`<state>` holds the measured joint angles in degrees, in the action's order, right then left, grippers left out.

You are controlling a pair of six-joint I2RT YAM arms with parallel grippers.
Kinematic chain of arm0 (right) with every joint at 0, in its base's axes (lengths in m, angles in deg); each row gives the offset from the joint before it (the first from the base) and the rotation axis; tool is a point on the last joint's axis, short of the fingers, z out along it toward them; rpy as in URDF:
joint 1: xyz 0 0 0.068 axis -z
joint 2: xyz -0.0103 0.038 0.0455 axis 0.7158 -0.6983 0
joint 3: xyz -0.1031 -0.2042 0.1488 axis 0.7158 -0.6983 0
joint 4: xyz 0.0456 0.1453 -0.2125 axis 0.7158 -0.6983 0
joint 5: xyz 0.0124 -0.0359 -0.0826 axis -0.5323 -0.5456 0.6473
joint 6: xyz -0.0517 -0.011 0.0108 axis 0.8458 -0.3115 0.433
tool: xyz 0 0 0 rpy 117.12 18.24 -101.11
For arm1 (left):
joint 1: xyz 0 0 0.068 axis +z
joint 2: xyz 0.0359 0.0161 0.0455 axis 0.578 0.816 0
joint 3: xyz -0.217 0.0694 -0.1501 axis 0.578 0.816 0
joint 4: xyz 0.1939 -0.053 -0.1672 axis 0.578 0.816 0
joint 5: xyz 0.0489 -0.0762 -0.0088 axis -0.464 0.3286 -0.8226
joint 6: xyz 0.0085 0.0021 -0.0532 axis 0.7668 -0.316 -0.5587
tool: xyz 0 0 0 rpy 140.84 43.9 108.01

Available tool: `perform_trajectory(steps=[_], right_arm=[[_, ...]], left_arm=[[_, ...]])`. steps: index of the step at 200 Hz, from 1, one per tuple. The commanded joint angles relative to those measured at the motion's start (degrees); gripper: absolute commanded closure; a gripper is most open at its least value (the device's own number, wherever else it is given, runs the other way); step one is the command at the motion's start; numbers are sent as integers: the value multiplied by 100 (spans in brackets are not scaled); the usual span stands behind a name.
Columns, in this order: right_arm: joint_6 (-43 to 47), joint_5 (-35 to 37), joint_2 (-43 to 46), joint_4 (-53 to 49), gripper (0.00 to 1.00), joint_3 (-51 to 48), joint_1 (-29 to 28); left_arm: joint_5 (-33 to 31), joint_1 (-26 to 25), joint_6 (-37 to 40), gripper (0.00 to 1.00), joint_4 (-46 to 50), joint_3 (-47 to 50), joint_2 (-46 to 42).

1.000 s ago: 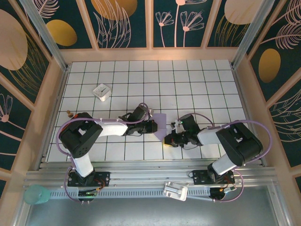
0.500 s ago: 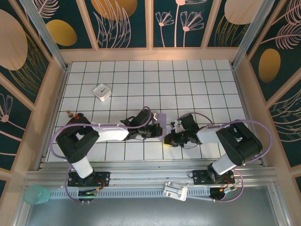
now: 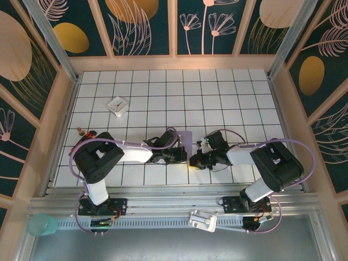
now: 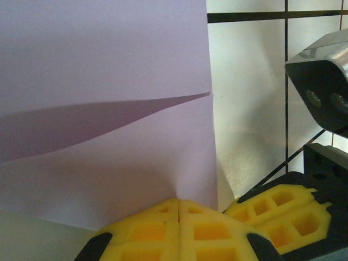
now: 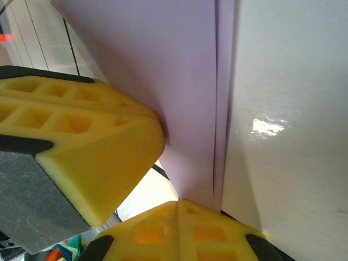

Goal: Fold a paper plane with a square sheet of paper (pick it up from the middle)
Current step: Third fold the triangle at the center of the table.

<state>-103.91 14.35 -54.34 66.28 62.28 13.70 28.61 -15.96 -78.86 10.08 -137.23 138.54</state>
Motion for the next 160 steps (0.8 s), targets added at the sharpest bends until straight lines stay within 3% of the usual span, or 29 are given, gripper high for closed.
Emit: perform_trajectory(steps=[1, 160], right_arm=[[113, 1784, -441, -1375, 100, -308, 35], [201, 2056, -512, -1563, 100, -295, 28]], left_arm=[[-125, 135, -92, 100, -42, 185, 74], [17, 1342, 486, 100, -104, 423, 72]])
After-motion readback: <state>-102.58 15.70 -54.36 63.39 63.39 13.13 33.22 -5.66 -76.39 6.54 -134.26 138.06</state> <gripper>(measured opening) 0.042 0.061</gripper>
